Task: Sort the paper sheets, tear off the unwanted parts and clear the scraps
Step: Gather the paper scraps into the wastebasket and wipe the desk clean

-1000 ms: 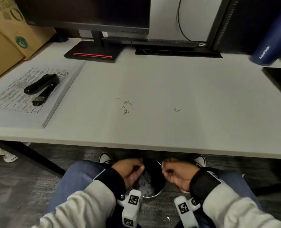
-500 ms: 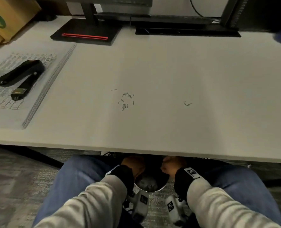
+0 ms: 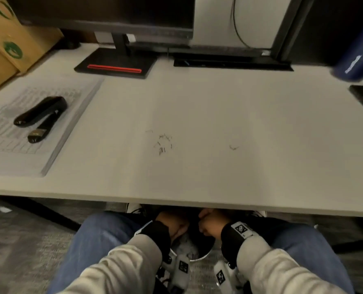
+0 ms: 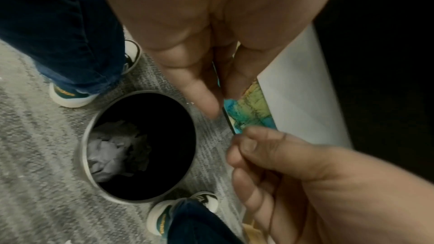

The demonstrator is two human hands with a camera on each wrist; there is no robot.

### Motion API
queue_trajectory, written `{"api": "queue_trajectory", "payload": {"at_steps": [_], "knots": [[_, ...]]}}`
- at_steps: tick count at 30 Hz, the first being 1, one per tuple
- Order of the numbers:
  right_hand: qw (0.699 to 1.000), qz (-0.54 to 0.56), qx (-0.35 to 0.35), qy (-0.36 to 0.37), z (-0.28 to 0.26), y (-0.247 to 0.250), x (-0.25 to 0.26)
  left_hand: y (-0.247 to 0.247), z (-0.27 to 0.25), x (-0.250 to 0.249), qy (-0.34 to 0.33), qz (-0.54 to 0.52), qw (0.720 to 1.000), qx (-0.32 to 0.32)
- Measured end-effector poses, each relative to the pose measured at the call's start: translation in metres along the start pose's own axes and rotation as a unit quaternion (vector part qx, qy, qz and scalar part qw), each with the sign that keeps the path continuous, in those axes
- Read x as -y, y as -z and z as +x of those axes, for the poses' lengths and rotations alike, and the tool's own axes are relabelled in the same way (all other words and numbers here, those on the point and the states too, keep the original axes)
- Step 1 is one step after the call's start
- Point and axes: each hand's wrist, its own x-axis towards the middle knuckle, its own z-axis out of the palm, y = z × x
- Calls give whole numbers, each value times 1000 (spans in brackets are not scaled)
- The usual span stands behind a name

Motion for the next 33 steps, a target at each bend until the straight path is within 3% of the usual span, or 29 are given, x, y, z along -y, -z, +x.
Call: {"api": "queue_trajectory", "payload": {"at_steps": [3,8,10,13,14,17,19,21,23,25,29,33], "knots": [[994,-36,90,40,-38,4,30,-5,-34,-18,-69,62,995,48],[984,-43,121,125,-121,27,57,1,-112,-40,-213,191,953,99],[970,-86,165,156,-158,43,69,17,-147,-47,-252,282,917,128],[948,-96,242,185,-207,77,85,42,-203,-71,-313,421,837,156],[946,-83,240,201,-219,89,90,49,-220,-82,-334,427,826,154],[955,-80,118,261,-234,125,107,64,-249,-126,-408,395,820,71],[953,-122,1,276,-223,147,117,70,-247,-163,-437,434,787,-9],[939,-196,-79,270,-205,164,128,73,-227,-197,-403,526,746,-74],[899,-330,-150,245,-194,171,140,70,-206,-218,-337,607,711,-115],[864,-429,-162,208,-189,167,148,58,-192,-222,-307,662,671,-127],[824,-511,-157,190,-189,147,153,27,-179,-208,-286,731,610,-105],[828,-505,-162,181,-197,135,142,21,-181,-181,-313,753,569,-108]]}}
